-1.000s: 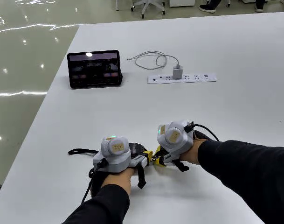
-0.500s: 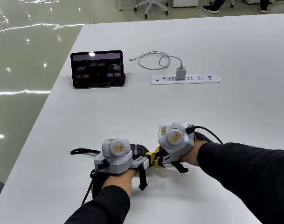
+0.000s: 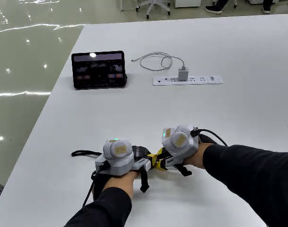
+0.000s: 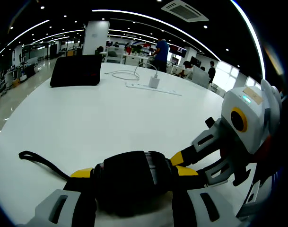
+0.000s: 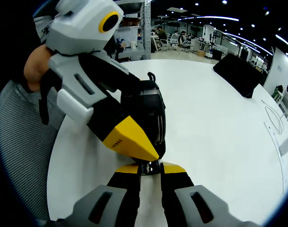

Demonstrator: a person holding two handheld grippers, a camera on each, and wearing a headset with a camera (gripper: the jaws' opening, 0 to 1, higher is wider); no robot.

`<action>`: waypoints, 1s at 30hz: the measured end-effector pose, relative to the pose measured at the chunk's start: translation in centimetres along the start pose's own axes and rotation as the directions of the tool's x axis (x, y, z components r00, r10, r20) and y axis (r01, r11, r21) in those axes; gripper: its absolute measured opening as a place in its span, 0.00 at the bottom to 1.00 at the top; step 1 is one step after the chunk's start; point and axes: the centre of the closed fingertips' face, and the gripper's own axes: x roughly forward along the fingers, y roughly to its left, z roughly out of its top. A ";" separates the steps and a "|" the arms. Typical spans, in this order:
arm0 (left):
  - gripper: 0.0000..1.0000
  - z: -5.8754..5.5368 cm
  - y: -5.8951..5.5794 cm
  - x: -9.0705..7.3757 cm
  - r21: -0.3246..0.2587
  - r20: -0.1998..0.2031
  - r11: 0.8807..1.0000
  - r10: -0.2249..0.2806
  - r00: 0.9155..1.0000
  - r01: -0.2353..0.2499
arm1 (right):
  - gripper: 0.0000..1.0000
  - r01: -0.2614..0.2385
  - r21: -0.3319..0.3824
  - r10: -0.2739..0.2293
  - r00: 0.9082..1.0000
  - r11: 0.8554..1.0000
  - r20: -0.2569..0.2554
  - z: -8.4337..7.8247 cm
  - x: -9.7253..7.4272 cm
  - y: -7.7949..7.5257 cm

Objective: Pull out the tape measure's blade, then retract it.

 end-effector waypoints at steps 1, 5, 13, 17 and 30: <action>0.61 0.0 0.0 0.0 0.001 0.000 1.000 0.001 1.000 -0.001 | 0.12 0.002 -0.006 -0.002 1.000 1.000 0.001 0.0 0.0 0.0; 0.61 0.0 0.0 0.0 0.004 0.003 1.000 0.002 1.000 -0.002 | 0.12 0.003 -0.009 -0.003 1.000 1.000 0.006 0.0 -0.1 -0.1; 0.61 -0.1 0.0 0.0 0.006 0.002 1.000 0.005 1.000 -0.005 | 0.10 0.002 0.001 -0.002 1.000 1.000 0.019 0.2 0.1 -0.1; 0.61 -0.1 0.0 0.0 0.006 0.002 1.000 0.004 1.000 -0.004 | 0.10 -0.006 0.001 0.006 1.000 1.000 0.013 0.1 0.1 -0.1; 0.61 0.0 -0.1 0.0 0.008 0.002 1.000 0.006 1.000 -0.006 | 0.11 0.007 0.053 -0.008 1.000 0.999 0.008 0.1 0.1 -0.3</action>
